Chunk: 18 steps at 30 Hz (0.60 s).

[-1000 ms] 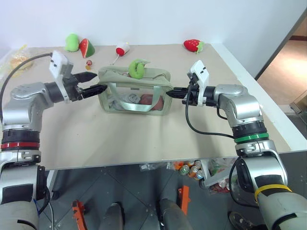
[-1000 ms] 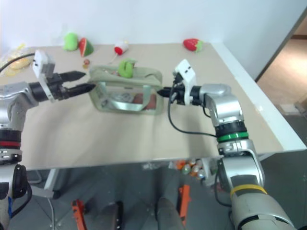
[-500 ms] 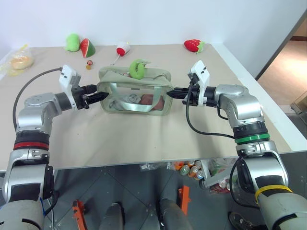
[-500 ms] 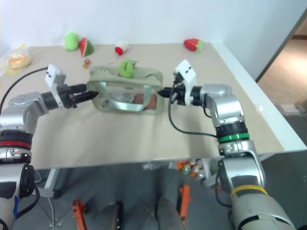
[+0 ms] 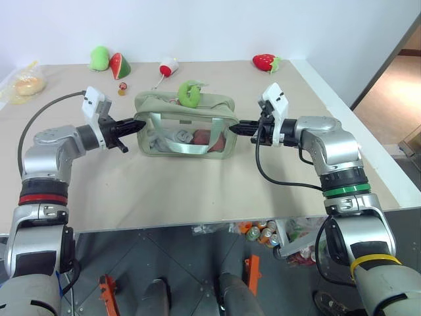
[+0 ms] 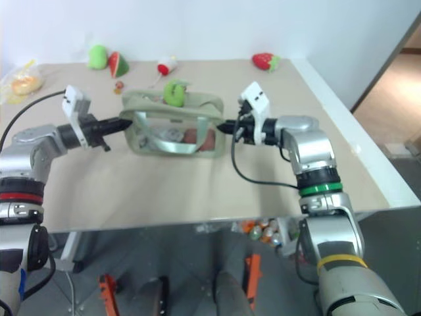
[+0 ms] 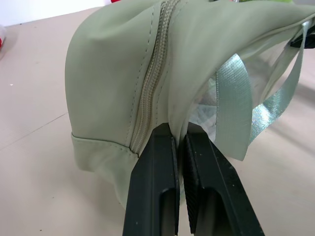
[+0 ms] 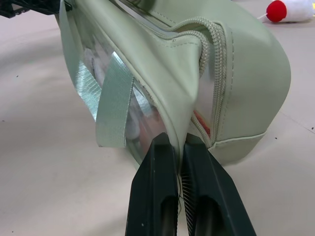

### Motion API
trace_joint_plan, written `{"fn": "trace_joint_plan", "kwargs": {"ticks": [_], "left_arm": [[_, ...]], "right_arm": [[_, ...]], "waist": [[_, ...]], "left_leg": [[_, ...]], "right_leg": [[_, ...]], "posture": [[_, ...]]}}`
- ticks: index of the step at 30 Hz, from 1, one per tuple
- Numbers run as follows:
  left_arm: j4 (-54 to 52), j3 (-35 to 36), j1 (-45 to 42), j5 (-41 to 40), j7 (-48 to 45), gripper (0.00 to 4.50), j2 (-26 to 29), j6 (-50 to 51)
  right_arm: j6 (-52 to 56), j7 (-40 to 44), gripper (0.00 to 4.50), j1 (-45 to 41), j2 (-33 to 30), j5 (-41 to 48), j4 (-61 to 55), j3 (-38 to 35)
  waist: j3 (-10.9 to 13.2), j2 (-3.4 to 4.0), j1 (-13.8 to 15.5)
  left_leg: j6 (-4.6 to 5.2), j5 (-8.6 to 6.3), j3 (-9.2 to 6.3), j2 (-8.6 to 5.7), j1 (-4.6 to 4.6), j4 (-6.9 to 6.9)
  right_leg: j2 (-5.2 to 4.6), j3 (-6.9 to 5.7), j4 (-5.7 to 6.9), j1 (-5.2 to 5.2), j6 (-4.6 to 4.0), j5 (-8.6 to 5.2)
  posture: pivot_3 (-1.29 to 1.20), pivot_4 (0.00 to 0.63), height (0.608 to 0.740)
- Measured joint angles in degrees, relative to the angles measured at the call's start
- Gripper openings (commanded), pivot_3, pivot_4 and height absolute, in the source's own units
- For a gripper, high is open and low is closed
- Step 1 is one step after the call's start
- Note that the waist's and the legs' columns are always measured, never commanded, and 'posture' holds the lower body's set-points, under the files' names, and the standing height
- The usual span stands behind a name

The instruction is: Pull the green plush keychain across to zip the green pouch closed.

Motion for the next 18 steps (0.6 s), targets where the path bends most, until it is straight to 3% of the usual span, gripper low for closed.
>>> {"fn": "trace_joint_plan", "kwargs": {"ticks": [10,14,18], "left_arm": [[-7.54,1.44,5.24,-2.23,1.79,0.0,-0.8,2.63],[-9.33,1.68,6.32,-3.07,2.85,0.0,-1.33,3.15],[-11.31,2.2,7.5,-3.36,3.86,0.0,-1.66,3.95]], "right_arm": [[3.94,3.01,4.48,2.37,-0.8,4.32,-5.3,0.01],[3.74,3.67,4.48,1.88,-2.54,5.47,-5.11,-1.24],[2.69,1.16,4.48,-4.17,-3.9,5.36,-0.93,-3.77]], "waist": [[0.0,0.0,0.33],[0.0,0.01,0.44],[0.01,0.02,0.4]], "left_leg": [[0.0,0.0,0.0,0.0,-0.02,0.01],[0.0,0.0,0.0,-0.01,-0.03,0.01],[0.0,0.0,0.01,-0.02,0.0,0.01]], "right_leg": [[-0.01,0.0,0.0,0.0,0.01,-0.01],[-0.03,0.0,-0.01,0.0,0.01,-0.01],[-0.03,0.0,-0.01,-0.02,0.0,-0.01]], "posture": [[0.0,0.15,0.739],[0.0,0.15,0.739],[0.0,0.15,0.739]]}}
